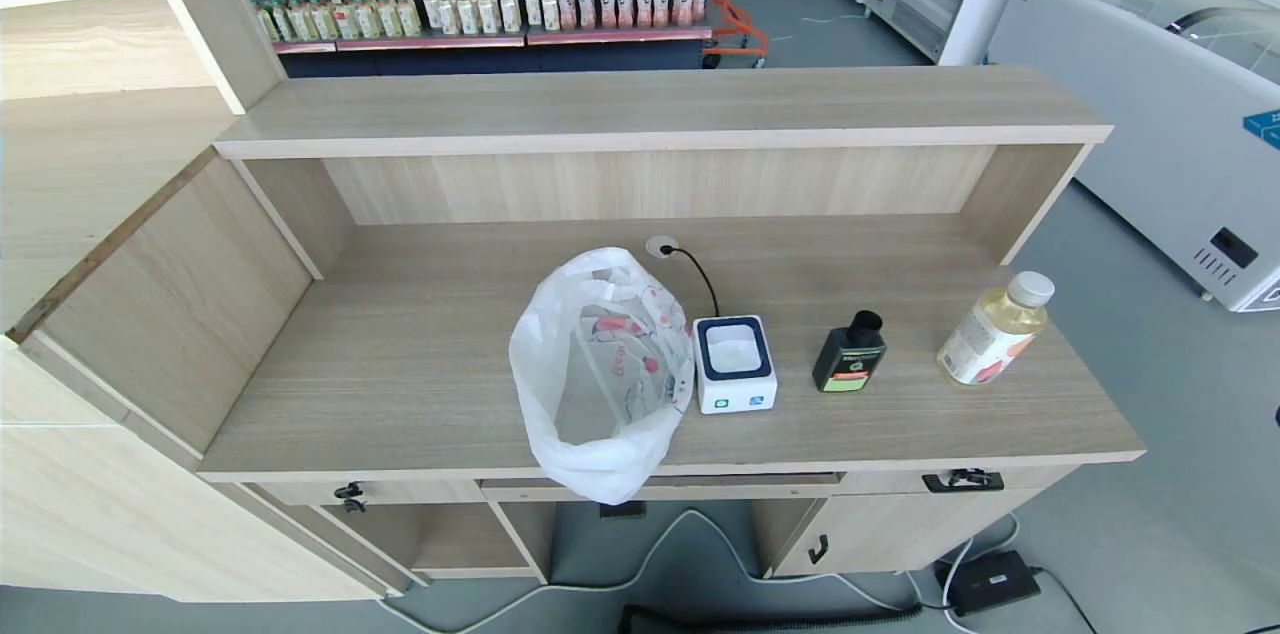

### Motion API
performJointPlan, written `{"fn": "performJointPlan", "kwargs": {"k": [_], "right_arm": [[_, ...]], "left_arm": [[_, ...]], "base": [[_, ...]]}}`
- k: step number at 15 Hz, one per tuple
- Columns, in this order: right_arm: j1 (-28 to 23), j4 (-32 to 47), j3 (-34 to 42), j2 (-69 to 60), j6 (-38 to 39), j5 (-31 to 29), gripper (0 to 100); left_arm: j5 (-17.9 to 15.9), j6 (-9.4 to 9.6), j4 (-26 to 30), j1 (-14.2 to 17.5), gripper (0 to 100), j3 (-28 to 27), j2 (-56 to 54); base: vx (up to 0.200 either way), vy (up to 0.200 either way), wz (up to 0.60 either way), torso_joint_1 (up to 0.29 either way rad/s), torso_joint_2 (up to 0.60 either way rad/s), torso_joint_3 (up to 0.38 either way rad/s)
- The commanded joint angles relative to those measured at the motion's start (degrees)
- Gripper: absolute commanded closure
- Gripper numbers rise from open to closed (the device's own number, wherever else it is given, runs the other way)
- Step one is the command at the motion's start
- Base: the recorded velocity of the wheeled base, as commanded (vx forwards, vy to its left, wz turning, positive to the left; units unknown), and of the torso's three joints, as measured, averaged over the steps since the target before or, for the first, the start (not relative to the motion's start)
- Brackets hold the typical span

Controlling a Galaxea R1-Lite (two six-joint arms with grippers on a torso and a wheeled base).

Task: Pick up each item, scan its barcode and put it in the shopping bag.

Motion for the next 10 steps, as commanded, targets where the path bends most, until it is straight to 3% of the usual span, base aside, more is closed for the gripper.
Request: {"fn": "performJointPlan", "kwargs": {"k": [1, 3, 6, 10], "right_arm": [[-5.8, -0.5, -1.7, 13.8, -4.5, -0.1, 0], [-12.4, -4.2, -2.7, 24.4, -14.0, 0.4, 0], [-13.3, -20.8, -4.5, 39.9, -16.1, 2.0, 0], [-12.8, -21.9, -11.9, 50.7, -20.3, 9.9, 0]], "left_arm": [[0.0, -0.04, 0.0, 0.0, 0, 0.0, 0.0], [0.0, -0.04, 0.0, 0.0, 0, 0.0, 0.0], [0.0, -0.04, 0.0, 0.0, 0, 0.0, 0.0], [0.0, -0.04, 0.0, 0.0, 0, 0.0, 0.0]], "base": [[0.0, 0.0, 0.0, 0.0, 0.0, 0.0], [0.0, 0.0, 0.0, 0.0, 0.0, 0.0], [0.0, 0.0, 0.0, 0.0, 0.0, 0.0], [0.0, 0.0, 0.0, 0.0, 0.0, 0.0]]}}
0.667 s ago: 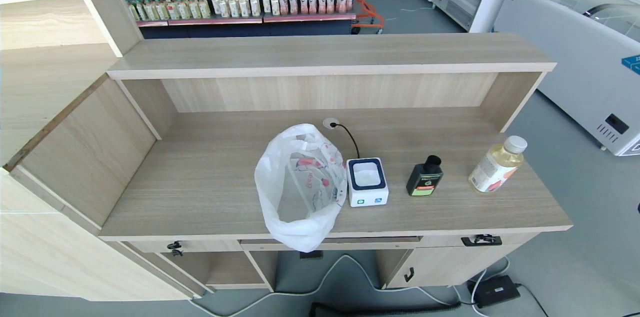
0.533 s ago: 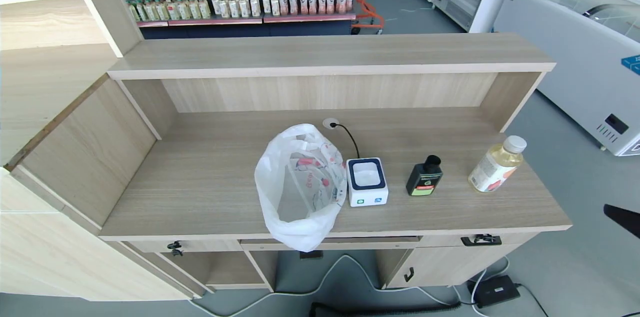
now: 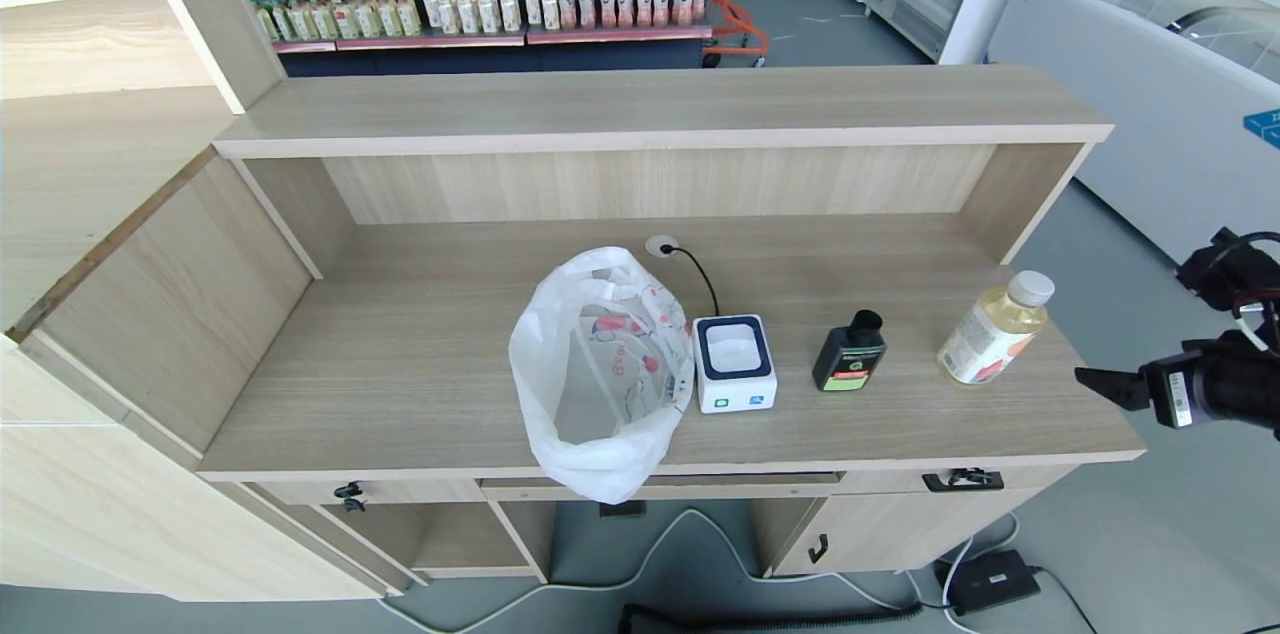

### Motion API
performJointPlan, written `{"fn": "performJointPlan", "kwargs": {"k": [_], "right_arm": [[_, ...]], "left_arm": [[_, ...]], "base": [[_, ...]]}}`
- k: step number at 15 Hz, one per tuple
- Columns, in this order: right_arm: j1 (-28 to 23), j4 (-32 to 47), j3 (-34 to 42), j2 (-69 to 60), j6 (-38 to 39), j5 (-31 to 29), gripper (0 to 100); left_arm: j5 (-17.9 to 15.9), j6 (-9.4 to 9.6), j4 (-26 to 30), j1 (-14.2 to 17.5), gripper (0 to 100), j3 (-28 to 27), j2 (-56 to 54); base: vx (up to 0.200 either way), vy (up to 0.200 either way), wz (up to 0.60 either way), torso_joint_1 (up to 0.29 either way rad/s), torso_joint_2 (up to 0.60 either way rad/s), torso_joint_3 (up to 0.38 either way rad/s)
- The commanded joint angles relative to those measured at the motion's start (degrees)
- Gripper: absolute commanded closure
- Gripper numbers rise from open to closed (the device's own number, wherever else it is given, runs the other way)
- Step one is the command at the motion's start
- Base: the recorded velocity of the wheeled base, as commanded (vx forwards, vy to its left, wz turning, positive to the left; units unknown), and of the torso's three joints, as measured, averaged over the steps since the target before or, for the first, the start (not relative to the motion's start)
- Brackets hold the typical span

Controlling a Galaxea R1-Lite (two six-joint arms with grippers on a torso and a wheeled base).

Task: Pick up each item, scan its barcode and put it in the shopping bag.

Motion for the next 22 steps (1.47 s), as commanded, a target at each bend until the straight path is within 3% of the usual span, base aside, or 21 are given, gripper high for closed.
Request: {"fn": "performJointPlan", "kwargs": {"k": [1, 12, 16, 22], "right_arm": [[1.3, 1.1, -5.0, 9.7, -2.1, 3.1, 0], [10.6, 1.4, -15.2, 21.5, -5.1, 4.8, 0], [11.9, 1.4, -19.0, 25.4, -9.9, 4.6, 0], [16.1, 1.2, -24.3, 30.5, -10.1, 5.1, 0]], "left_arm": [[0.0, -0.01, 0.0, 0.0, 0, 0.0, 0.0], [0.0, -0.01, 0.0, 0.0, 0, 0.0, 0.0], [0.0, -0.01, 0.0, 0.0, 0, 0.0, 0.0], [0.0, -0.01, 0.0, 0.0, 0, 0.0, 0.0]], "base": [[0.0, 0.0, 0.0, 0.0, 0.0, 0.0], [0.0, 0.0, 0.0, 0.0, 0.0, 0.0], [0.0, 0.0, 0.0, 0.0, 0.0, 0.0], [0.0, 0.0, 0.0, 0.0, 0.0, 0.0]]}}
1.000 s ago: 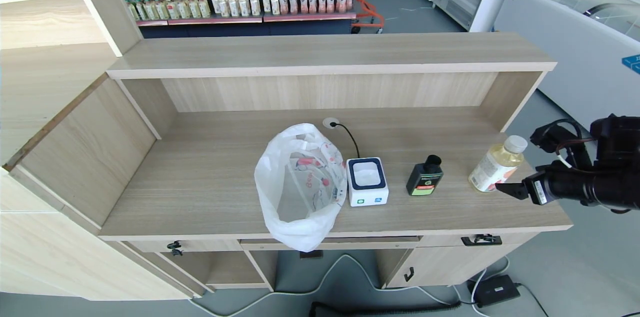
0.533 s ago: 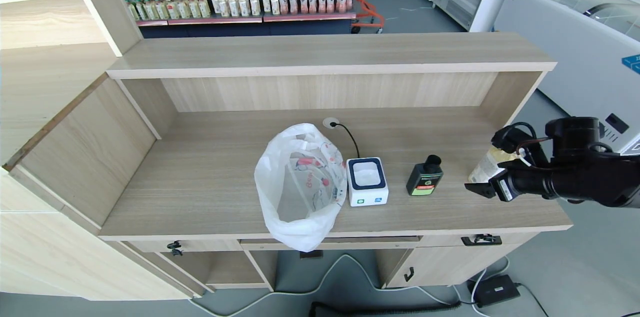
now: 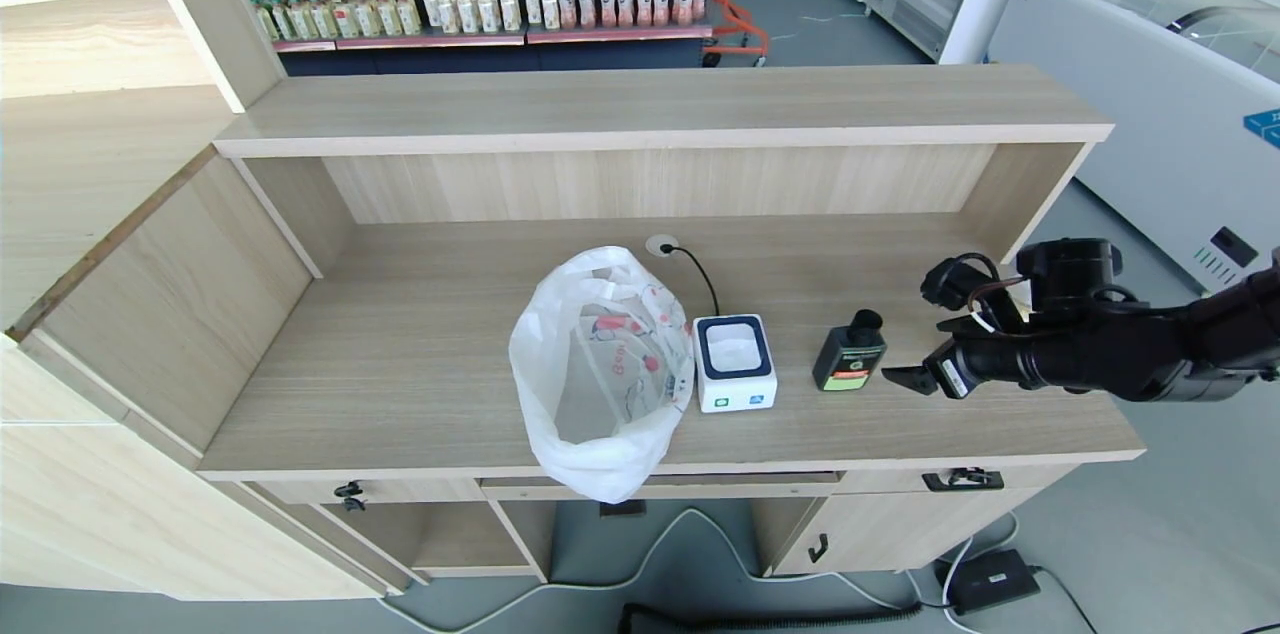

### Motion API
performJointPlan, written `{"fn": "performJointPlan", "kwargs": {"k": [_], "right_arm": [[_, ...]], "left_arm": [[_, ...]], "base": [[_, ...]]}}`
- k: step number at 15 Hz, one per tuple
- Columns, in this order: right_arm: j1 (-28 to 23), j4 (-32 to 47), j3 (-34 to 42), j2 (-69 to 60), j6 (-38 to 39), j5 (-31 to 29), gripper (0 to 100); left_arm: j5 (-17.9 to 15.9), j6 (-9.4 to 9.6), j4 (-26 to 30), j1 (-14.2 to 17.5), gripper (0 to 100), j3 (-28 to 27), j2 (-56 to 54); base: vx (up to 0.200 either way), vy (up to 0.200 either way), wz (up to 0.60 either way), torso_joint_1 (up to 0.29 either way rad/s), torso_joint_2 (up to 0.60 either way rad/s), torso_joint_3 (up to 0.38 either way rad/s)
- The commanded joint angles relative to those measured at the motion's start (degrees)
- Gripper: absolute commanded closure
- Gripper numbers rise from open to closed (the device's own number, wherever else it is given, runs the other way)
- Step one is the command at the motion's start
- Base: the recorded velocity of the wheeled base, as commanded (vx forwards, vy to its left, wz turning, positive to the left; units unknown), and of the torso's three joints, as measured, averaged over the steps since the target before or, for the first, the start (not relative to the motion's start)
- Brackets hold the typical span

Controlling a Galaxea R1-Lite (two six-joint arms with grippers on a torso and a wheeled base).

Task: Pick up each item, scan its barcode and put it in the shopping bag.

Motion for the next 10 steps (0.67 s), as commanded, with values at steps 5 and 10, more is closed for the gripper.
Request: {"fn": "performJointPlan", "kwargs": {"k": [5, 10], "right_arm": [[3.8, 0.0, -4.8, 5.6, -0.2, 3.4, 0], [5.4, 0.2, -9.5, 9.4, -1.7, 6.5, 0]], "left_arm": [[0.0, -0.01, 0.0, 0.0, 0, 0.0, 0.0], [0.0, -0.01, 0.0, 0.0, 0, 0.0, 0.0]], "base": [[0.0, 0.0, 0.0, 0.0, 0.0, 0.0], [0.0, 0.0, 0.0, 0.0, 0.0, 0.0]]}}
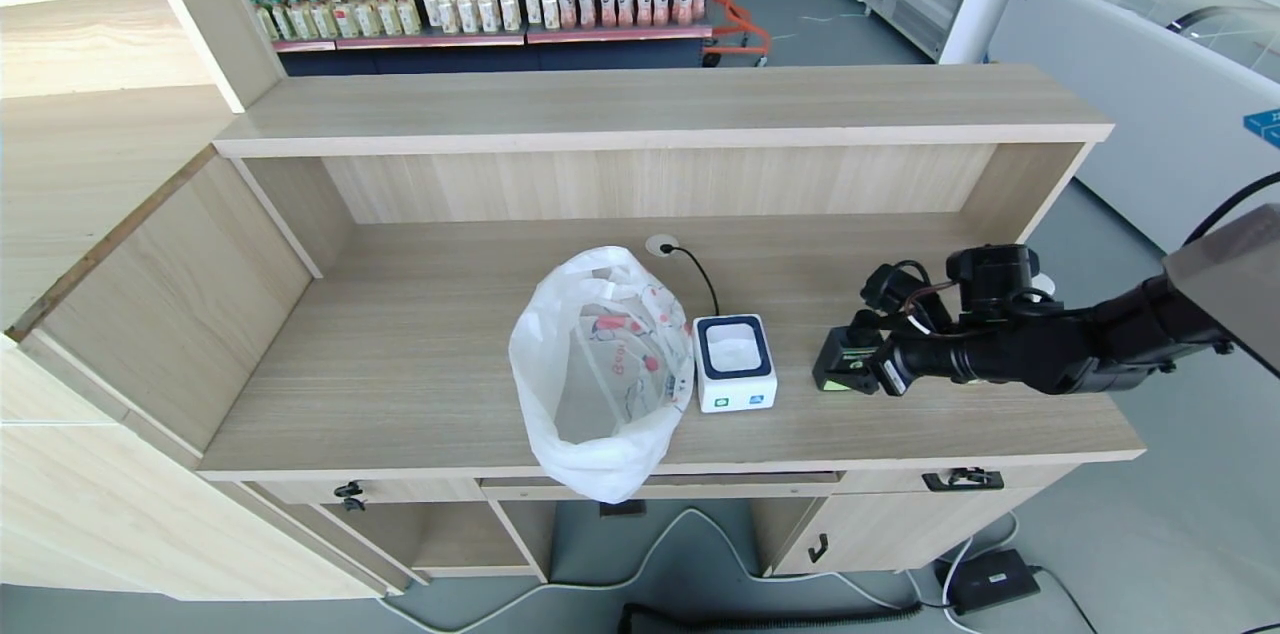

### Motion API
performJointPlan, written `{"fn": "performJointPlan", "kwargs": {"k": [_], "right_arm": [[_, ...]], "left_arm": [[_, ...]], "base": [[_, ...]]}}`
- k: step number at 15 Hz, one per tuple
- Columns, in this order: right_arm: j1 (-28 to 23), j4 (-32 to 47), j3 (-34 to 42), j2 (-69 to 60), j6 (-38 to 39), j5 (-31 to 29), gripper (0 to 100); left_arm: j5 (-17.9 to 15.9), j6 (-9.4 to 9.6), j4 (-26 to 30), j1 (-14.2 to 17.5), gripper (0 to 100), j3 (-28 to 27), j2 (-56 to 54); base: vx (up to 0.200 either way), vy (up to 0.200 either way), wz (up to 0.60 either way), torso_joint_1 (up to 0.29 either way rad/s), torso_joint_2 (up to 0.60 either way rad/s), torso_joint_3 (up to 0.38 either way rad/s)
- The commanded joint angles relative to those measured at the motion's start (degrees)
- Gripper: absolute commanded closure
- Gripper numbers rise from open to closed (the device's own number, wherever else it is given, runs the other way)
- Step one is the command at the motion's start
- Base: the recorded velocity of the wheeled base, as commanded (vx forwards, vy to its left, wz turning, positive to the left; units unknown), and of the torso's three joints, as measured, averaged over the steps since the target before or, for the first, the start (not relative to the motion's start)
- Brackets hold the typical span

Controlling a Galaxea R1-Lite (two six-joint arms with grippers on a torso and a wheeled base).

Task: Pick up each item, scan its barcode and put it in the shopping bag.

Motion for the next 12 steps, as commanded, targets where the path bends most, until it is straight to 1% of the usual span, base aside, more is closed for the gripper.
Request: {"fn": "performJointPlan", "kwargs": {"k": [1, 4, 5, 9, 12], "right_arm": [[0.8, 0.1, -2.0, 2.0, -0.1, 0.0, 0], [0.9, 0.1, -3.6, 3.7, -1.1, -0.1, 0], [0.8, 0.1, -4.4, 4.2, -1.5, -0.1, 100], [0.9, 0.1, -5.9, 6.3, -1.9, -0.2, 100], [1.3, 0.1, -5.5, 7.0, -2.7, -0.1, 100]], "left_arm": [[0.0, -0.01, 0.0, 0.0, 0, 0.1, 0.0], [0.0, -0.01, 0.0, 0.0, 0, 0.0, 0.0], [0.0, -0.01, 0.0, 0.0, 0, 0.1, 0.0], [0.0, -0.01, 0.0, 0.0, 0, 0.0, 0.0], [0.0, -0.01, 0.0, 0.0, 0, 0.0, 0.0]], "base": [[0.0, 0.0, 0.0, 0.0, 0.0, 0.0], [0.0, 0.0, 0.0, 0.0, 0.0, 0.0], [0.0, 0.0, 0.0, 0.0, 0.0, 0.0], [0.0, 0.0, 0.0, 0.0, 0.0, 0.0], [0.0, 0.0, 0.0, 0.0, 0.0, 0.0]]}}
